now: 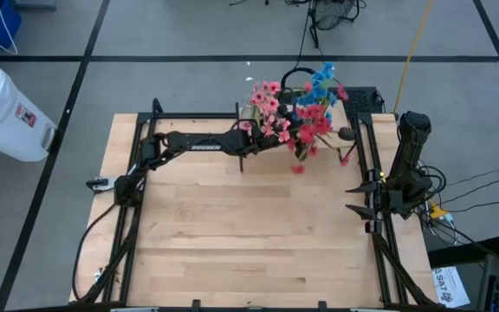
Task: Pick and place flowers into a vace then onto a shelf
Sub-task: Put the transparent flower vase on the shelf
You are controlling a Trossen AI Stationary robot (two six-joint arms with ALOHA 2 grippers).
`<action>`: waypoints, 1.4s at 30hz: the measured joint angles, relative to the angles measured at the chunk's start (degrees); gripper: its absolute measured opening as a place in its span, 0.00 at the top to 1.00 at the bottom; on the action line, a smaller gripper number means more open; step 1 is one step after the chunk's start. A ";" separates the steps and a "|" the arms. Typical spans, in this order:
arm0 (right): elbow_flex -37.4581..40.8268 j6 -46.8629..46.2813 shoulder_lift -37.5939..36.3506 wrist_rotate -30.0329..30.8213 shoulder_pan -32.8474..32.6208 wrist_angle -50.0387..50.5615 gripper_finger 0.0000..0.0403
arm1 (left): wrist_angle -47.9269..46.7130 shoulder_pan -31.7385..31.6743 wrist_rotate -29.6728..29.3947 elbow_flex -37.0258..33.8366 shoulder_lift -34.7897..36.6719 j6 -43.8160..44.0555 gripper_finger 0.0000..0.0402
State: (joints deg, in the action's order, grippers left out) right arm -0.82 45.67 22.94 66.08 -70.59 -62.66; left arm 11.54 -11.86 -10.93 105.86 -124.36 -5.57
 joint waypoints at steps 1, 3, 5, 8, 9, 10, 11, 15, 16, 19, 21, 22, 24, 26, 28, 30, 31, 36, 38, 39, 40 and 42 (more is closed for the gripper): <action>0.00 0.00 0.00 0.00 0.00 0.01 0.56 | -0.03 -0.36 0.31 0.00 0.00 0.46 0.54; 0.00 0.00 0.00 0.00 0.00 0.03 0.57 | -0.35 -1.30 1.20 0.00 0.00 1.37 0.54; 0.00 0.00 0.00 -0.02 0.00 0.01 0.57 | -0.42 -2.33 0.81 0.00 0.00 1.32 0.54; 0.00 0.00 0.00 -0.02 0.00 0.01 0.56 | -0.47 -3.48 0.16 0.00 0.00 1.36 0.54; 0.02 0.00 -0.02 -0.02 0.00 0.01 0.56 | -0.54 -3.72 0.25 0.00 0.00 1.47 0.54; 0.00 0.00 0.00 -0.02 0.00 0.03 0.56 | -0.62 -3.88 0.36 0.00 0.00 1.70 0.54; 0.00 0.00 0.00 -0.02 0.00 0.01 0.56 | -0.77 -4.09 0.43 0.00 0.00 1.97 0.54; 0.00 0.00 0.00 -0.02 0.00 0.01 0.56 | -1.42 -4.86 -0.15 0.04 0.00 2.88 0.54; 0.00 0.00 0.00 -0.02 0.00 0.01 0.57 | -1.46 -4.89 -1.21 0.07 0.00 2.81 0.54; 0.00 0.00 0.00 -0.02 0.00 0.01 0.57 | -1.60 -4.89 -4.72 0.07 0.00 2.41 0.54; 0.00 0.00 0.00 -0.02 0.00 0.01 0.56 | -1.82 -4.85 -6.38 0.07 0.00 2.00 0.54; 0.00 0.00 0.00 -0.02 0.00 0.02 0.56 | -1.93 -4.83 -7.09 0.09 0.00 2.00 0.54; 0.01 0.00 0.00 -0.03 0.00 0.01 0.56 | -2.31 -4.78 -8.41 0.10 0.00 2.44 0.54; 0.00 0.00 0.00 -0.04 0.00 0.01 0.56 | -2.61 -4.99 -8.99 0.11 0.00 3.98 0.53; 0.00 0.00 0.00 -0.04 0.00 0.03 0.57 | -3.07 -5.05 -11.00 0.11 0.00 5.98 0.51; 0.00 0.00 0.00 -0.04 0.00 0.01 0.57 | -3.60 -5.05 -13.02 0.11 0.00 7.10 0.51; 0.01 0.00 0.00 -0.04 0.00 0.01 0.57 | -3.80 -5.04 -14.15 0.11 0.00 7.18 0.52; 0.00 0.00 0.00 -0.04 0.00 0.01 0.56 | -4.51 -4.76 -17.15 0.11 0.00 8.51 0.53; 0.00 0.00 0.00 -0.04 0.00 0.01 0.56 | -4.83 -4.62 -19.18 0.11 0.00 9.28 0.53; 0.00 0.00 0.00 -0.04 0.00 0.01 0.56 | -5.16 -4.50 -20.42 0.11 0.00 9.70 0.52; 0.01 0.00 -0.01 -0.04 0.00 0.01 0.56 | -5.47 -4.51 -21.08 0.11 0.00 10.45 0.50; 0.00 0.00 0.00 -0.04 0.00 0.02 0.57 | -5.84 -4.52 -21.05 0.11 0.00 11.59 0.48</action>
State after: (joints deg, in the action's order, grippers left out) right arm -0.82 45.67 22.94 66.04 -70.59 -62.64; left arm 5.69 -16.38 -31.99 105.97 -124.36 6.02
